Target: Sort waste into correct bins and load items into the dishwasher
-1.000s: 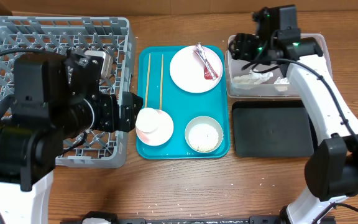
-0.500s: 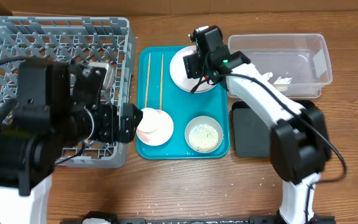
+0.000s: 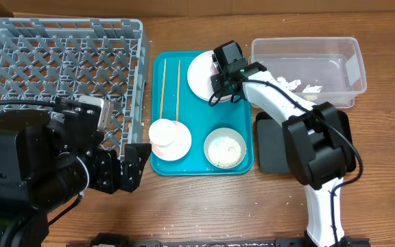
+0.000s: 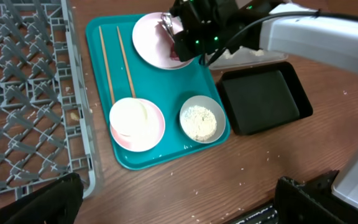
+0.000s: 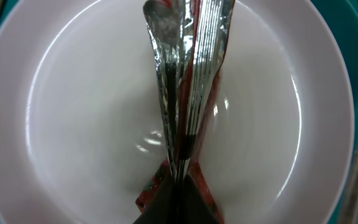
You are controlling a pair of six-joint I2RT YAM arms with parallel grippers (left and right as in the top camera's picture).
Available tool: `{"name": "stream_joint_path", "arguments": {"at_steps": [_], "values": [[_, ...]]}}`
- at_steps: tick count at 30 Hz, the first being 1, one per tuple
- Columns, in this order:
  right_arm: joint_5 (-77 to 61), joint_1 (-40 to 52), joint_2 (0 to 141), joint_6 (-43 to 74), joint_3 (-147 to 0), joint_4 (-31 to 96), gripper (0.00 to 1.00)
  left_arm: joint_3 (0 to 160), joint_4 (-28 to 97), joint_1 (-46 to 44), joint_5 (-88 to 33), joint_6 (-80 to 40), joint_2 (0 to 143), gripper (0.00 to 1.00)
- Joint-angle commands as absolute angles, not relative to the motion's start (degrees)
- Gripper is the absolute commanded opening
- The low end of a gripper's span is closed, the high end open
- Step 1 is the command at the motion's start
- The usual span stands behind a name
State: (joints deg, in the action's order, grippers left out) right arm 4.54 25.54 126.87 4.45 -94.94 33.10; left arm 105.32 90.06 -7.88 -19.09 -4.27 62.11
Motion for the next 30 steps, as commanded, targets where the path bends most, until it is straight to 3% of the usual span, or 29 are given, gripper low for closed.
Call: {"name": "stream_joint_path", "arguments": {"at_steps": [1,7,14,16,17,19,24,30], "values": [[-0.5,25.1,114.7,7.4,-99.5,35.9,0.04,105.6,90.4,-7.9,-20.6,-5.0,62.6,1.00],[-0.5,19.5,102.0,16.5,-99.9,43.1,0.04,105.6,89.2,-7.9,-20.4,-4.9,63.4,1.00],[-0.9,10.0,104.2,18.3,-97.1,50.0,0.04,105.6,87.4,-7.9,-20.7,-5.0,64.5,1.00],[-5.3,8.5,105.8,17.4,-96.7,50.8,0.36,105.6,86.5,-7.9,-21.9,-4.9,64.7,1.00],[-8.0,8.4,105.8,15.6,-96.7,50.8,0.58,105.6,86.3,-7.9,-22.6,-4.9,64.8,1.00],[-10.2,8.8,104.8,13.0,-97.6,51.4,0.72,105.6,86.3,-7.9,-22.7,-5.0,65.2,1.00],[-10.9,11.4,98.7,13.1,-100.1,54.9,0.74,105.6,87.2,-7.9,-22.7,-5.0,66.1,1.00],[-15.2,17.9,91.9,13.3,-100.1,63.3,0.69,105.6,88.5,-7.9,-22.7,-5.1,66.4,1.00]]}}
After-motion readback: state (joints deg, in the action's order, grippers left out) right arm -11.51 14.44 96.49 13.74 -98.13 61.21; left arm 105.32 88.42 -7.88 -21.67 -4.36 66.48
